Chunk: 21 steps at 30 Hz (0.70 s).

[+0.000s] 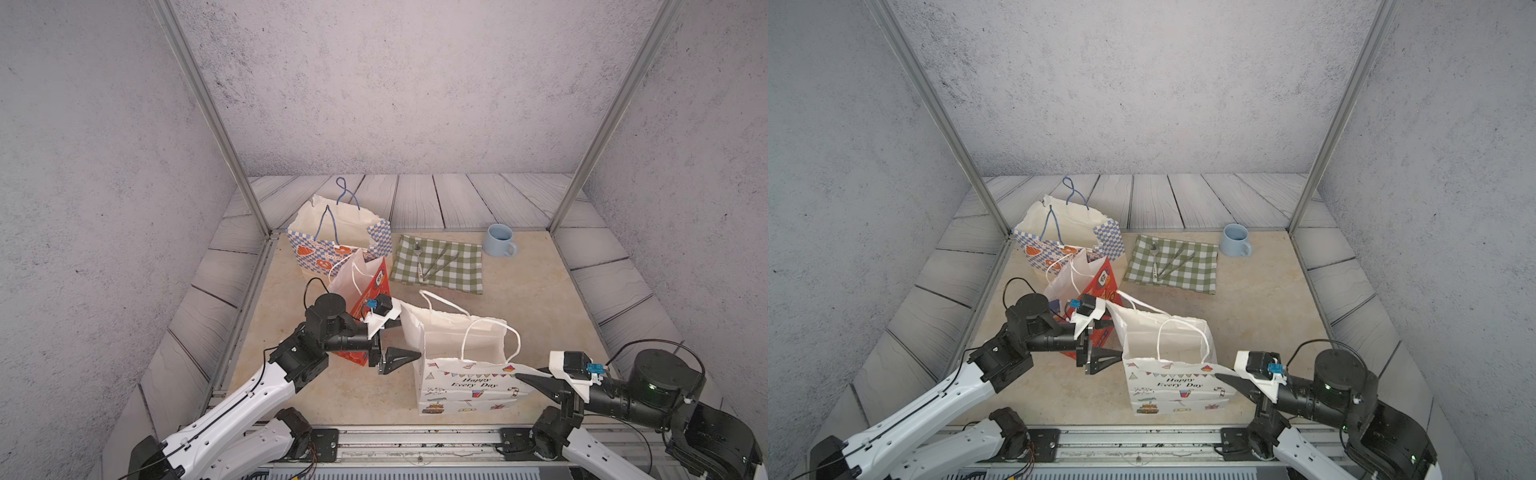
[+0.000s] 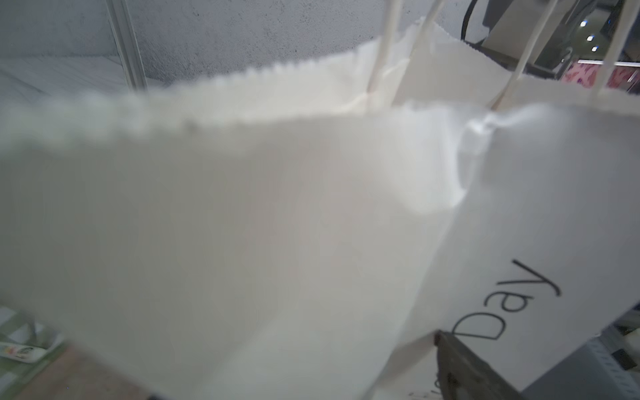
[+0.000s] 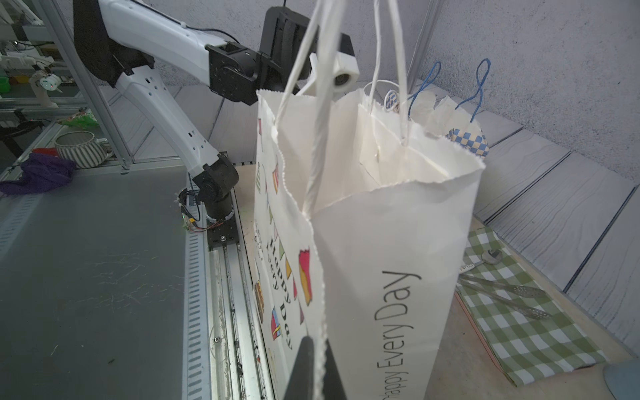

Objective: Put away the paper bag
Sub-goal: Press the paper bag at the center of the board.

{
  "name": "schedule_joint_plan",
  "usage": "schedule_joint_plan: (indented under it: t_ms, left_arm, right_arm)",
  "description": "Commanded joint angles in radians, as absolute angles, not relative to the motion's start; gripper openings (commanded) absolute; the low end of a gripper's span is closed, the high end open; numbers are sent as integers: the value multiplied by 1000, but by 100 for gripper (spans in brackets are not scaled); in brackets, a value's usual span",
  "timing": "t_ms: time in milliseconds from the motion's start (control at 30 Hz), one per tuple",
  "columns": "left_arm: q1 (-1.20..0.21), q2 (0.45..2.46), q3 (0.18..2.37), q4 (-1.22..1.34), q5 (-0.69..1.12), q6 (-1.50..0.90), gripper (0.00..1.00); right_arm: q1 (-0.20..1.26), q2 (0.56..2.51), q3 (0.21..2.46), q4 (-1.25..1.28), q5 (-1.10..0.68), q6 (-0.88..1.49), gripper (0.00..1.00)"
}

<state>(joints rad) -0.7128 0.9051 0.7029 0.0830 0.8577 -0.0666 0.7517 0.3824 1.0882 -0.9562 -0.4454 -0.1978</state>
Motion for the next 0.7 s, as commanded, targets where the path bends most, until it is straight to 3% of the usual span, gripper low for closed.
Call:
schedule_joint_plan:
  t_ms: [0,67,367,667]
  left_arm:
    - [-713,927,722,177,906,-99,74]
    - [-718,936,728,182,909,-95,65]
    - [-719,887,726,178,879,-108,60]
    - [-719,859,724,53,865,-48,81]
  right_arm:
    - [756,386,1046,-817,-492,-168,0]
    - [756,393,1013,-755,-489,-157,0]
    - [757,403,977,-721,-317,-146,0]
    - [756,383,986,-695,-307,-126,0]
